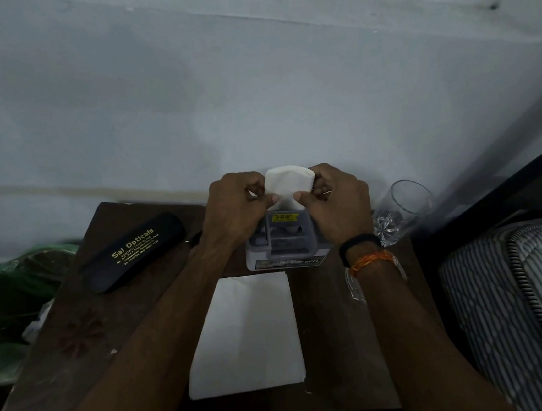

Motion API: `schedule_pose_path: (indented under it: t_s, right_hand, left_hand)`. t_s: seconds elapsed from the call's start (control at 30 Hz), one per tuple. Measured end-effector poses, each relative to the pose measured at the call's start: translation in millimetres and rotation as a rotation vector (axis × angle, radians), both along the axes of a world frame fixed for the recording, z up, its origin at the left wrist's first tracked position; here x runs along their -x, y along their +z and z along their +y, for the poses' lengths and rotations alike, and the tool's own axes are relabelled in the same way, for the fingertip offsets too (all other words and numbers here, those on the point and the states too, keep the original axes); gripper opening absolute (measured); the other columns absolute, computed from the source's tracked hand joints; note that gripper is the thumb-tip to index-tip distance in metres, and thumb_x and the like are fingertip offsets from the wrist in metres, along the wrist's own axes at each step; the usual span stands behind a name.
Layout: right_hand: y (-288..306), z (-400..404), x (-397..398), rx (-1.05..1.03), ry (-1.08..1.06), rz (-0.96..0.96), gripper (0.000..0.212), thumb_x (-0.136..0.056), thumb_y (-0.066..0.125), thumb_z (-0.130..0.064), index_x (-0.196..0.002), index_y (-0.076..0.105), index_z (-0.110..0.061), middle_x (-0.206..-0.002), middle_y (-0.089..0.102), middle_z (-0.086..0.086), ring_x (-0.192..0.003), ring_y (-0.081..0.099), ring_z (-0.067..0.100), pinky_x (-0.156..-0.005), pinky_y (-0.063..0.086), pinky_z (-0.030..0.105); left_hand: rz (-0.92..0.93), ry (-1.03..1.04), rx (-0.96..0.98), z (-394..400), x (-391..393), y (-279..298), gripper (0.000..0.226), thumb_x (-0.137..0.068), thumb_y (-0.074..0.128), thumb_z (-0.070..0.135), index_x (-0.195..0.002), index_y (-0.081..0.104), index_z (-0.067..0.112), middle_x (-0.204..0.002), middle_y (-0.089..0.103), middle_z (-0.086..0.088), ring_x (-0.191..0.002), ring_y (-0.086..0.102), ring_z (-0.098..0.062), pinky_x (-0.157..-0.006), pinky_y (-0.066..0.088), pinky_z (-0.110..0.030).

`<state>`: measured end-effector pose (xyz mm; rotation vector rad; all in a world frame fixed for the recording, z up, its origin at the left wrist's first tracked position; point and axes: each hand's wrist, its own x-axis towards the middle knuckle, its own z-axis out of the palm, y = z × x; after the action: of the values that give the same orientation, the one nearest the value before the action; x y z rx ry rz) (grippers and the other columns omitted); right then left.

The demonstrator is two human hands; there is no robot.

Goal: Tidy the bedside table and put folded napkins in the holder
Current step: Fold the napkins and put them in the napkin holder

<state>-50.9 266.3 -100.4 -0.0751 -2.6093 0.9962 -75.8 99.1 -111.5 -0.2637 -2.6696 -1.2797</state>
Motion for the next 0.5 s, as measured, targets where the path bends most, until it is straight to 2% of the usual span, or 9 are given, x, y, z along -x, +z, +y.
schedule_pose_path:
  t_s: [0.17, 0.33, 0.37, 0.47, 0.5]
  right_hand:
    - [-4.3, -1.0, -0.4, -0.047, -0.009, -0.032, 0.021, -0.080, 0.075, -0.020, -0.100, 0.069, -0.014, -0.091, 0.074, 0.003, -0.087, 0.067, 0.019, -0.077, 0.056, 0.030]
    - [-3.2, -0.2, -1.2, -0.022, -0.010, -0.060, 0.025, -0.076, 0.079, -0.020, -0.098, 0.068, -0.016, -0.085, 0.071, -0.001, -0.083, 0.066, 0.017, -0.075, 0.056, 0.031]
    - [-2.4, 0.5, -2.1, -0.004, -0.003, -0.073, 0.028, -0.074, 0.080, -0.019, -0.100, 0.068, -0.017, -0.084, 0.069, -0.003, -0.083, 0.066, 0.017, -0.075, 0.057, 0.033]
    - [0.4, 5.6, -4.6, 0.032, -0.002, -0.102, 0.036, -0.072, 0.077, -0.014, -0.106, 0.067, -0.021, -0.089, 0.068, -0.006, -0.087, 0.067, 0.017, -0.080, 0.058, 0.036]
    - [-0.4, 8.7, -5.6, 0.038, -0.017, -0.120, 0.036, -0.073, 0.075, -0.013, -0.108, 0.067, -0.021, -0.094, 0.070, -0.005, -0.088, 0.066, 0.016, -0.081, 0.057, 0.035]
  left_hand:
    - [-0.014, 0.011, 0.021, -1.6, 0.8, -4.1, 0.025, -0.078, 0.079, 0.028, -0.093, 0.075, 0.007, -0.105, 0.075, -0.008, -0.093, 0.068, -0.020, -0.080, 0.049, -0.023]
    - [-0.013, -0.005, 0.007, -2.0, 1.0, -4.0, 0.027, -0.078, 0.079, 0.030, -0.092, 0.074, 0.008, -0.097, 0.075, -0.006, -0.083, 0.064, -0.014, -0.070, 0.043, -0.011]
    - [-0.011, -0.014, -0.002, -2.7, 0.5, -3.2, 0.029, -0.078, 0.079, 0.032, -0.096, 0.073, 0.009, -0.097, 0.074, -0.004, -0.084, 0.063, -0.014, -0.070, 0.043, -0.011]
    - [-0.022, -0.003, -0.024, -7.5, -1.5, -1.5, 0.041, -0.074, 0.082, 0.032, -0.108, 0.066, 0.016, -0.102, 0.066, -0.002, -0.089, 0.058, -0.015, -0.076, 0.050, -0.024]
    - [-0.041, 0.018, -0.024, -10.0, -2.7, -0.5, 0.043, -0.074, 0.082, 0.031, -0.110, 0.063, 0.017, -0.104, 0.062, -0.002, -0.089, 0.056, -0.014, -0.073, 0.049, -0.024]
